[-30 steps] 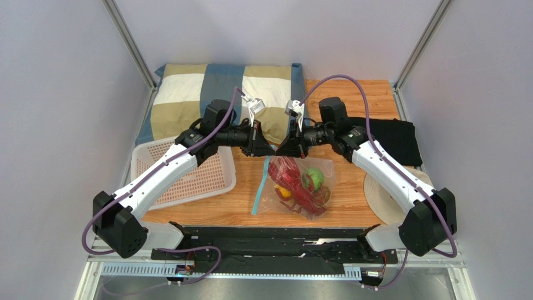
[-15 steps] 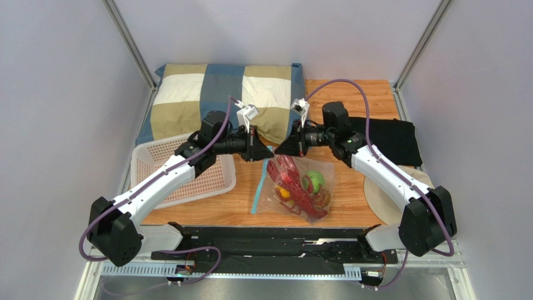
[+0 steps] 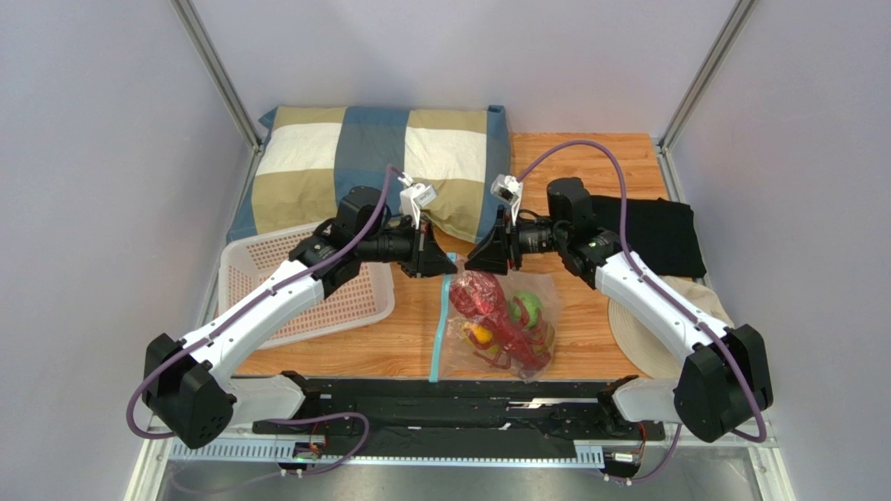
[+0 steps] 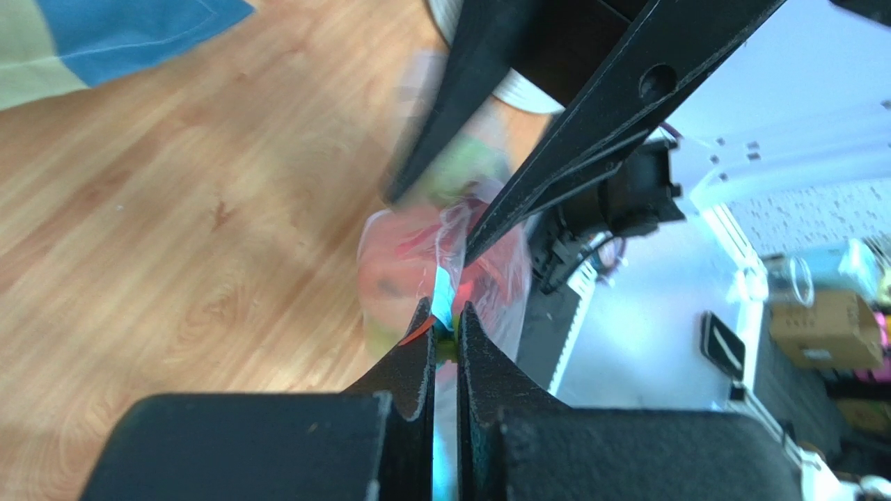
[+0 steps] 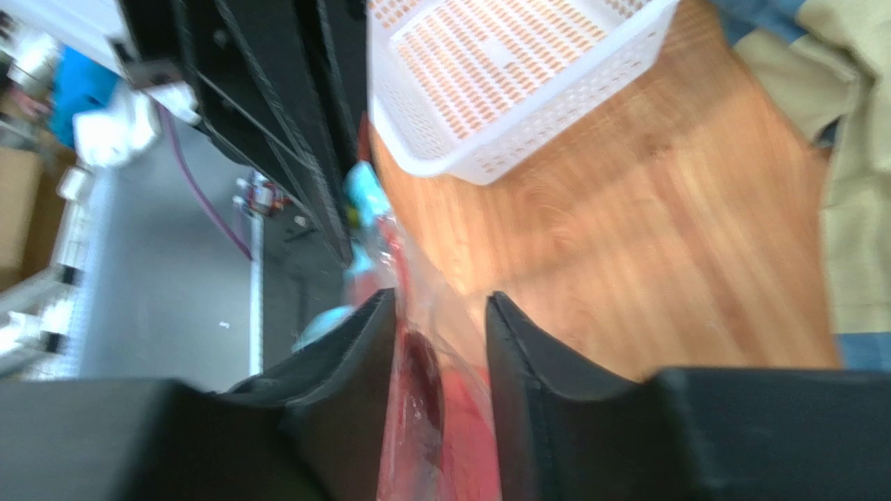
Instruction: Open the zip-top bag and remove the fake food
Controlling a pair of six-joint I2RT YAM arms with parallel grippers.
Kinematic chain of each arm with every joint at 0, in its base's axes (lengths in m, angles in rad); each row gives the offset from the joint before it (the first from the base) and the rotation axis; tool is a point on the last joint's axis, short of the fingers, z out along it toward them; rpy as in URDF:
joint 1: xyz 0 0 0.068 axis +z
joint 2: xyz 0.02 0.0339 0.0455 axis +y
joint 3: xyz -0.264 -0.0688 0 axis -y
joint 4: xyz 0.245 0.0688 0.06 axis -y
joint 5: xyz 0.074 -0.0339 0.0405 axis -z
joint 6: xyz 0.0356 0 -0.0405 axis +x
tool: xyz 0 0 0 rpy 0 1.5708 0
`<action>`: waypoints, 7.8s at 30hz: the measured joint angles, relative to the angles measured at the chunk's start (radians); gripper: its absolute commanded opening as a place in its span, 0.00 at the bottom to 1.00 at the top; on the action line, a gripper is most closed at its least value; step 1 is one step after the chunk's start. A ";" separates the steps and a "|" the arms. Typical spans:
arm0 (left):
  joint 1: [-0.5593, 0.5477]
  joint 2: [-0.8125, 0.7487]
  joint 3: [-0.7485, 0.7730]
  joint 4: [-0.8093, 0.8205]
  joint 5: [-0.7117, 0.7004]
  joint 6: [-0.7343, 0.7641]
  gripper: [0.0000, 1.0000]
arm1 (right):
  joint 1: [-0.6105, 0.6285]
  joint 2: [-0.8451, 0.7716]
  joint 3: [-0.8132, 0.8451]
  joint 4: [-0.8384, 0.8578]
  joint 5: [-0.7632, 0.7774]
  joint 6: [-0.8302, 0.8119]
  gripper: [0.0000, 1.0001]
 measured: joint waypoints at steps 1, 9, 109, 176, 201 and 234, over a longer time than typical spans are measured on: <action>0.000 0.000 0.014 -0.027 0.021 0.013 0.00 | -0.004 -0.004 0.011 -0.042 0.003 -0.050 0.49; 0.000 0.000 0.047 -0.121 0.122 0.064 0.00 | -0.010 0.069 0.166 -0.247 -0.038 -0.259 0.58; 0.005 -0.107 -0.108 0.086 -0.039 -0.085 0.17 | 0.094 0.216 0.270 -0.450 -0.130 -0.432 0.00; -0.023 -0.595 -0.595 0.088 -0.069 -0.325 0.00 | -0.026 0.407 0.392 -0.192 0.067 -0.135 0.00; -0.193 -0.427 -0.464 0.095 -0.085 -0.368 0.00 | 0.420 0.170 0.482 -0.586 1.049 0.326 0.71; -0.193 -0.477 -0.489 0.066 -0.098 -0.353 0.00 | 0.663 0.184 0.507 -0.788 1.230 0.360 0.60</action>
